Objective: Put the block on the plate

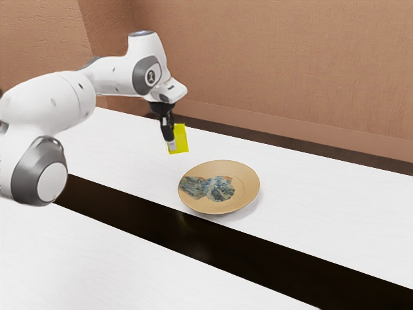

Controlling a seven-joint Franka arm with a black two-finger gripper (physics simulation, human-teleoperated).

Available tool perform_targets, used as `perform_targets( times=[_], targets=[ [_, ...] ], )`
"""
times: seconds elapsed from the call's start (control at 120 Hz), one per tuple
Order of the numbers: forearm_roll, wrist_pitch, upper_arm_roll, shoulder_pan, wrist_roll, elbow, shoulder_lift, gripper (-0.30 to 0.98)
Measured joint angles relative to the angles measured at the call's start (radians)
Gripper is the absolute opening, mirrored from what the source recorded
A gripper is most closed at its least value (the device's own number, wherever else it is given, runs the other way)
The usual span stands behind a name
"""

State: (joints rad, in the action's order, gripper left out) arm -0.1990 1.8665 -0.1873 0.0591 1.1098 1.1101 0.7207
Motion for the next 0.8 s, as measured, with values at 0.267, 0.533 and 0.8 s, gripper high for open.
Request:
perform_targets(
  times=[0.267, 0.533, 0.8],
  targets=[
    [-0.061, 0.027, -0.064, 0.164, 0.000, 0.069, -0.027, 0.39],
    [-0.076, 0.073, -0.057, 0.185, -0.001, 0.198, -0.090, 0.40],
    [-0.080, 0.113, -0.055, 0.185, 0.000, 0.217, -0.045, 0.41]
  ],
)
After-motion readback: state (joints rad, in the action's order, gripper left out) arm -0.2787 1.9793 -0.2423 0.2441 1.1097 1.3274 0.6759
